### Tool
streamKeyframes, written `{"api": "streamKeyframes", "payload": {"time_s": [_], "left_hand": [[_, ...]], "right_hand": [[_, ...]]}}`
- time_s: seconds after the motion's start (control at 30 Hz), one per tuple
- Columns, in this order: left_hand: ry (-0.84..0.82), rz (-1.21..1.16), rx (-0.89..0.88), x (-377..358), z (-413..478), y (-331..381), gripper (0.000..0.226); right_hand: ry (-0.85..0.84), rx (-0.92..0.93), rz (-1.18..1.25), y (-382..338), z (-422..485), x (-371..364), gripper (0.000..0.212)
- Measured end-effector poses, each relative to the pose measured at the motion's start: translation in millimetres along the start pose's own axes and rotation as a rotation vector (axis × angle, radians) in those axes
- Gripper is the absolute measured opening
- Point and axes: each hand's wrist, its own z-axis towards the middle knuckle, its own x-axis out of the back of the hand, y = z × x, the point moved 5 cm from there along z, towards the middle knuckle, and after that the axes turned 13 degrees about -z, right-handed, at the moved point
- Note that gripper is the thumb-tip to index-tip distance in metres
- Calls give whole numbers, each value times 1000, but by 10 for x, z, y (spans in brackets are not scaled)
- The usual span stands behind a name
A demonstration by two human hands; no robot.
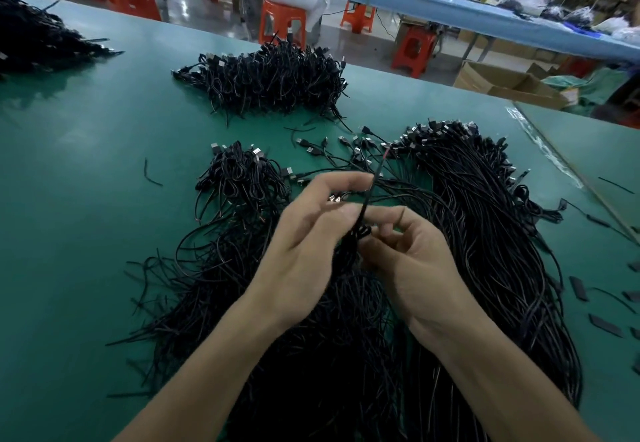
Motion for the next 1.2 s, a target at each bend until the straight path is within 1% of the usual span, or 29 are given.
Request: {"api": "streamKeyframes", "payload": {"time_s": [0.1,0.17,0.2,0.27,0.33,0.37,0.4,0.43,0.47,0.5,0.53,0.6,0.63,0.7,0.77,0.8,0.87,0.93,1.0,1.07,1.13,1.2], "left_hand": [[-18,-19,-57,-98,-48,-22,20],[-23,-3,-51,-102,-53,-65,6],[-22,23,-48,-89,-47,-86,4],[25,133,-70,-34,-31,-98,24],[122,219,-5,73,-20,-138,39],[136,239,83,115,-11,-177,46],[112,252,193,147,-8,-239,52],[50,270,298,151,-8,-305,54],[-18,277,375,130,-16,-350,47],[-69,264,400,99,-23,-375,35],[-97,242,378,60,-21,-367,25],[-100,251,282,21,-10,-327,21],[-78,285,241,21,-5,-323,20],[10,363,172,64,-9,-320,14],[89,439,74,112,-23,-296,5],[114,498,14,114,-31,-258,9],[148,615,-116,130,-28,-197,20],[161,680,-223,155,-23,-146,25],[126,733,-292,158,-31,-136,29],[85,765,-322,151,-32,-141,32],[65,738,-311,161,-9,-161,31],[54,708,-246,184,23,-205,20]], "right_hand": [[31,8,29,-3,13,19,31],[103,40,9,-51,40,74,31],[138,73,-3,-81,51,100,31],[205,167,-53,-153,50,139,32],[285,260,-151,-228,23,181,33],[314,300,-200,-261,5,194,33],[334,332,-242,-284,-11,198,33],[347,363,-280,-305,-27,195,34],[354,398,-318,-322,-41,182,35],[352,434,-351,-340,-55,155,36],[343,464,-370,-353,-67,128,37],[341,486,-384,-356,-67,96,37],[355,470,-392,-345,-55,94,37],[387,378,-345,-288,-24,94,36],[397,237,-211,-199,1,79,34],[381,164,-122,-151,1,57,34],[313,36,65,-59,-14,-11,33],[249,-63,234,5,-39,-64,33],[178,-175,401,50,-46,-95,29],[71,-284,528,65,-46,-122,22],[-29,-327,541,49,-25,-103,21],[-63,-285,397,25,36,4,21]]}}
